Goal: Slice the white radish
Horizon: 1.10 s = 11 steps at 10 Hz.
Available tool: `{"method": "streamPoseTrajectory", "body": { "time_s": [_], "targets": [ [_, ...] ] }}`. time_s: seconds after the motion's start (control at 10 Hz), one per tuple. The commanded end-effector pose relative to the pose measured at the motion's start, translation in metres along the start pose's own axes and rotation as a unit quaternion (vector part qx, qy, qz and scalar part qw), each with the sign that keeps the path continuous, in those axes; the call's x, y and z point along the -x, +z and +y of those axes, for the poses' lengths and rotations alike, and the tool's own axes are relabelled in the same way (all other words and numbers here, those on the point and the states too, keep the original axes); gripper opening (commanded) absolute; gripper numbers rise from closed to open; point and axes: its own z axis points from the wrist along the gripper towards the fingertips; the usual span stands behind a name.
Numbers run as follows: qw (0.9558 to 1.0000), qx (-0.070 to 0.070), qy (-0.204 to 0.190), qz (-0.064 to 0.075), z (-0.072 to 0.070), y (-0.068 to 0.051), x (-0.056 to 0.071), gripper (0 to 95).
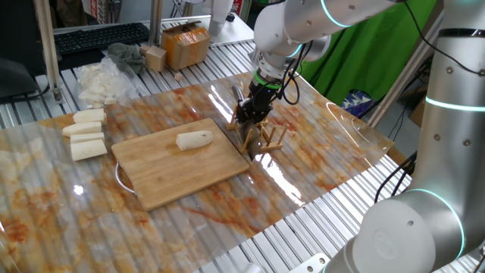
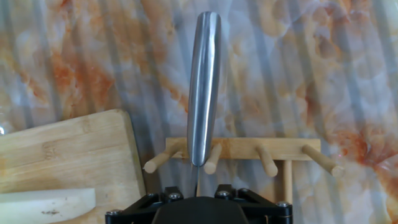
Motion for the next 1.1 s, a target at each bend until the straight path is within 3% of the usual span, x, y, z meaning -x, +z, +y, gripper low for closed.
{"method": "streamPoseTrajectory", "body": {
  "time_s": [0.1,0.3,0.4,1.0,1.1],
  "targets": [
    [1.0,0.001,0.001,0.0,0.001,0.002,0.0,0.0],
    [0.9999,0.011,0.005,-0.001,0.001,0.002,0.0,0.0],
    [0.9989,0.044,0.019,0.0,0.006,0.001,0.0,0.0],
    [0.9995,0.026,0.013,-0.009,0.013,-0.005,0.001,0.0],
    [0.9998,0.014,0.01,-0.012,0.013,-0.007,0.001,0.0]
  ]
}}
